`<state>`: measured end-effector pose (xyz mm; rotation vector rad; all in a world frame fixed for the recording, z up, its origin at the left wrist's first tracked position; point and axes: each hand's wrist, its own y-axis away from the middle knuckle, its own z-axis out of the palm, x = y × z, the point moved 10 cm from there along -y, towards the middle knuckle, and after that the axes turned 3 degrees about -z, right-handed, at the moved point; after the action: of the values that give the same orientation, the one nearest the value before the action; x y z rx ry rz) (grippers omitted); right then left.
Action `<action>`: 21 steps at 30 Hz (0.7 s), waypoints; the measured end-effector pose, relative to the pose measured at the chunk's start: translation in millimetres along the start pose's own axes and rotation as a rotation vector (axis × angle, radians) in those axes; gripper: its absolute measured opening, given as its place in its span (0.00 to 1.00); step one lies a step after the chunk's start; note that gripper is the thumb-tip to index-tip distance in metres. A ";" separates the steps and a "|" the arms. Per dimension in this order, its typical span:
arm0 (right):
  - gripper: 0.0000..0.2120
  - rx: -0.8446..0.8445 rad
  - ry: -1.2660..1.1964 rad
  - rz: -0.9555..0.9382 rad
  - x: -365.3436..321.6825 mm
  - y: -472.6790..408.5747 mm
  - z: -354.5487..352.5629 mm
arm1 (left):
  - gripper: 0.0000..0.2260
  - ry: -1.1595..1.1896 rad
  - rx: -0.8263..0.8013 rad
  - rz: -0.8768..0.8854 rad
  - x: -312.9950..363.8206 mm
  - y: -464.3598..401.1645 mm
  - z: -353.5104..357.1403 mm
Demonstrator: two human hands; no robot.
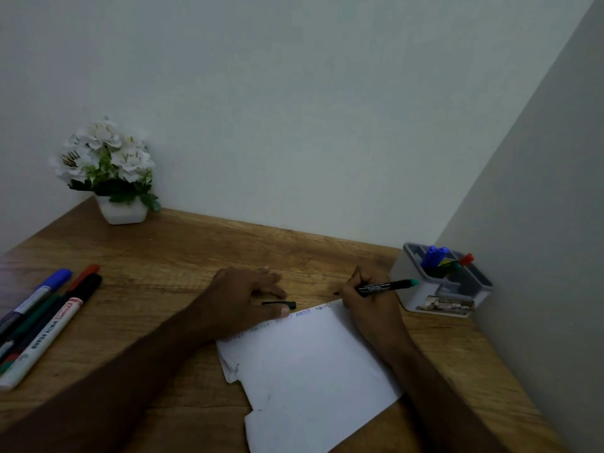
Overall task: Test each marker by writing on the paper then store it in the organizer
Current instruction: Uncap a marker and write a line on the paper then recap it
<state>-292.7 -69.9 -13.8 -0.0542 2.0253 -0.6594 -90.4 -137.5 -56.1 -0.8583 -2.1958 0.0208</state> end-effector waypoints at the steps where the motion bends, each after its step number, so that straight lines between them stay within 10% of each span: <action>1: 0.11 -0.008 0.024 -0.037 -6.3 -0.4 0.0 | 0.28 0.076 0.047 0.001 1.3 0.3 -4.9; 7: 0.13 -0.104 0.140 -0.214 -40.6 5.6 7.6 | 0.17 0.023 0.106 0.084 14.5 4.5 -15.5; 13: 0.05 -0.122 -0.399 0.017 -32.1 6.6 13.0 | 0.12 -0.164 0.162 0.008 22.2 4.9 -20.0; 21: 0.07 -0.111 -0.526 -0.007 -37.1 8.1 12.8 | 0.09 0.230 0.167 0.138 42.5 8.5 -26.8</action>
<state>-260.8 -57.4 6.9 -0.2724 1.5501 -0.4739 -88.2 -112.6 -11.7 -0.8708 -1.8896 0.1626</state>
